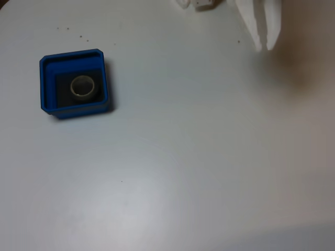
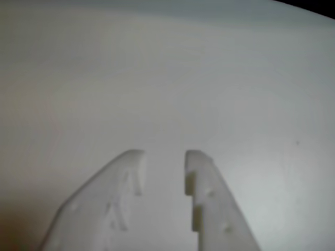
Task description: Pick the black tape roll and drop it in the blue box
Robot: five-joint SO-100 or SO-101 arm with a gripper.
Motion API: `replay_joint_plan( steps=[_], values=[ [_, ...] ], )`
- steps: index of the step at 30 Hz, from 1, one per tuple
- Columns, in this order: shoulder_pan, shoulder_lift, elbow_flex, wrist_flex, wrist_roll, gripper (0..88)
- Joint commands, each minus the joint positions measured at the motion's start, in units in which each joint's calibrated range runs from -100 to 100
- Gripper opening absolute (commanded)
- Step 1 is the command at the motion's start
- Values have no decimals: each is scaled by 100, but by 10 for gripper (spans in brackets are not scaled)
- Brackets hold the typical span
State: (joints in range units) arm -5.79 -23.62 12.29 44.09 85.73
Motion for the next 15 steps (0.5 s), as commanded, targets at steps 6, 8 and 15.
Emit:
replay_joint_plan(
  steps=[6, 8, 15],
  values=[
    [7, -1475, 2194, -85, -18, 10],
    [27, -1827, 2671, -85, -18, 10],
    [95, -2905, 4162, -85, 17, 10]
  ],
)
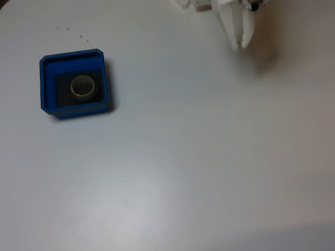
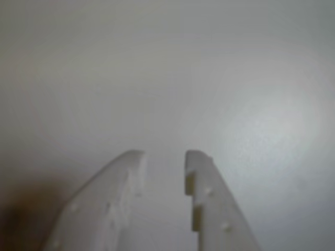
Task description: Pick the black tape roll and drop it in the blue box
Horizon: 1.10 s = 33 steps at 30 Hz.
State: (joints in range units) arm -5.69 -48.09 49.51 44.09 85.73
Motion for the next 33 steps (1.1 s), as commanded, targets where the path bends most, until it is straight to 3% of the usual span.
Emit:
replay_joint_plan(
  steps=[1, 11, 21, 33],
  values=[
    [85, -558, 602, -85, 17, 10],
    [877, -976, 1123, -85, 26, 10],
    [877, -2072, 1276, -77, 26, 10],
    [877, -4045, 3279, -85, 34, 10]
  ],
)
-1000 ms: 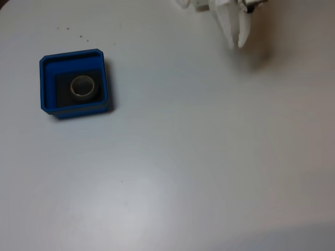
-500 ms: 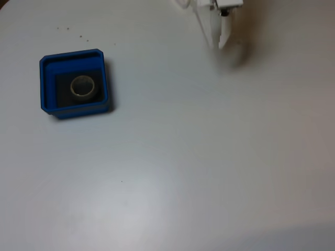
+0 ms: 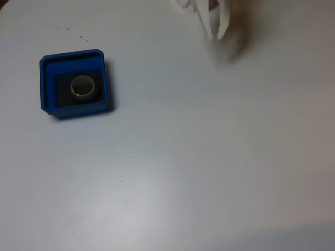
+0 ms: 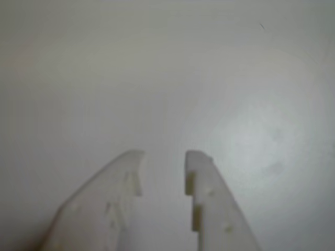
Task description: Pick the black tape roll and drop it in the blue box
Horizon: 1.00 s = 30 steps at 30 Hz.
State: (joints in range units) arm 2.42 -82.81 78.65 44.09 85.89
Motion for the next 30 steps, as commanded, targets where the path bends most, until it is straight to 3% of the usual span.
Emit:
replay_joint_plan(
  steps=[1, 12, 22, 30],
  values=[
    [65, -816, 544, -85, 18, 10],
    [65, -1635, 2063, -85, 18, 10],
    [65, -1652, 2117, -127, 9, 10],
    [75, -1644, 2117, -1595, 18, 10]
  ],
)
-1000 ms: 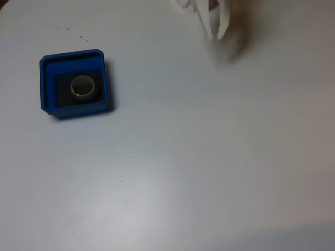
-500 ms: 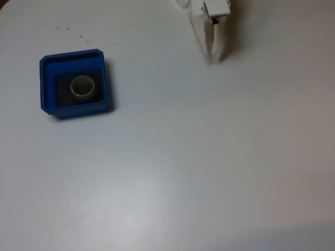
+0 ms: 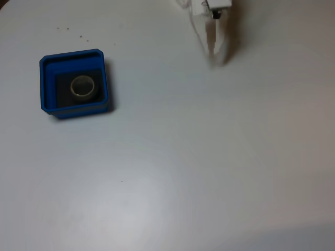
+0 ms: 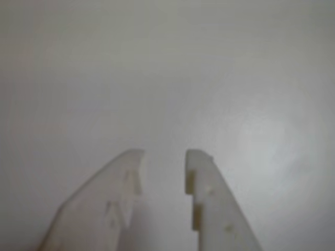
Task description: Pick the black tape roll and drop it in the blue box
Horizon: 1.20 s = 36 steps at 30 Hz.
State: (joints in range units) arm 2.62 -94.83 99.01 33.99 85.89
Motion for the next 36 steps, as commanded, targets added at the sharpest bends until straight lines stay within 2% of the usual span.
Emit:
replay_joint_plan(
  steps=[1, 7, 12, 36],
  values=[
    [55, -441, 81, -767, 18, 10],
    [75, -458, 81, -1559, 18, 10],
    [475, -466, 81, -2046, 18, 10],
    [466, -475, 90, -2087, 9, 10]
  ],
)
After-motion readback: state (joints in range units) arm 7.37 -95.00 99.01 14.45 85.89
